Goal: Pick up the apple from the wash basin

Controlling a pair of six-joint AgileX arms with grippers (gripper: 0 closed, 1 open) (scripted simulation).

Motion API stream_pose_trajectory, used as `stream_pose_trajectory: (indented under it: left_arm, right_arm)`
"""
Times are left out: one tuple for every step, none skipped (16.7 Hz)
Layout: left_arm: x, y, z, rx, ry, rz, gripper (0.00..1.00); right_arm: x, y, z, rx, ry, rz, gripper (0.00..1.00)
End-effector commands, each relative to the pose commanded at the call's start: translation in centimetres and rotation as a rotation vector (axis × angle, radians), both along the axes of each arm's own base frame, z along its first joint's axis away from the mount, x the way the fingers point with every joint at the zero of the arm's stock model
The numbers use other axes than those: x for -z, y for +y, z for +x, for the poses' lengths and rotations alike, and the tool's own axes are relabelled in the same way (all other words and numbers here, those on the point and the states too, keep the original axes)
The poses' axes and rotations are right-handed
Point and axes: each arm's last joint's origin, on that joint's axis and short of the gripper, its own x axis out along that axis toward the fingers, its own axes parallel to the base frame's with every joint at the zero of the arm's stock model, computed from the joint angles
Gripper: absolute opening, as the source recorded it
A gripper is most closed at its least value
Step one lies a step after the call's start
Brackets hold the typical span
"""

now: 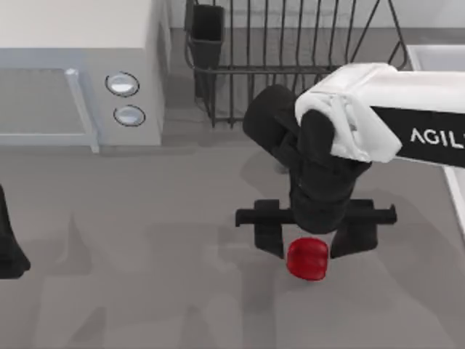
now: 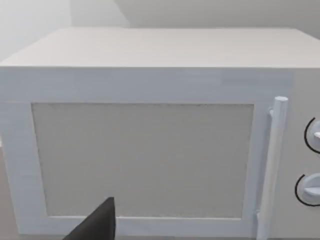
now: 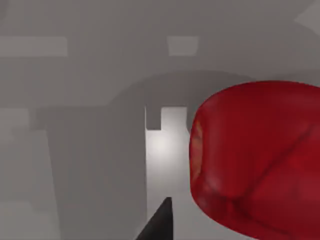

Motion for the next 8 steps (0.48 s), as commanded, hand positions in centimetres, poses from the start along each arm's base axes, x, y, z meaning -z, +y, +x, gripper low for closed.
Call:
stream_pose_trajectory:
  left_arm:
    - [0.00, 0.00, 0.00, 0.000, 0.000, 0.000, 1.00]
    - [0.00, 0.00, 0.00, 0.000, 0.000, 0.000, 1.00]
    - [0.00, 0.00, 0.00, 0.000, 0.000, 0.000, 1.00]
    - [0.00, 0.00, 0.00, 0.000, 0.000, 0.000, 1.00]
    - [0.00, 0.00, 0.00, 0.000, 0.000, 0.000, 1.00]
    - [0.00, 0.00, 0.00, 0.000, 0.000, 0.000, 1.00]
    - [0.00, 0.00, 0.00, 0.000, 0.000, 0.000, 1.00]
    - [0.00, 0.00, 0.00, 0.000, 0.000, 0.000, 1.00]
  right_arm:
    - [0.00, 0.00, 0.00, 0.000, 0.000, 0.000, 0.90]
    - [0.00, 0.00, 0.00, 0.000, 0.000, 0.000, 0.98]
    - [0.00, 0.00, 0.00, 0.000, 0.000, 0.000, 1.00]
    - [0.00, 0.00, 0.00, 0.000, 0.000, 0.000, 1.00]
    - [0.00, 0.00, 0.00, 0.000, 0.000, 0.000, 1.00]
    - [0.00, 0.00, 0.00, 0.000, 0.000, 0.000, 1.00]
    - [0.00, 0.00, 0.00, 0.000, 0.000, 0.000, 1.00]
    - [0.00, 0.00, 0.00, 0.000, 0.000, 0.000, 1.00]
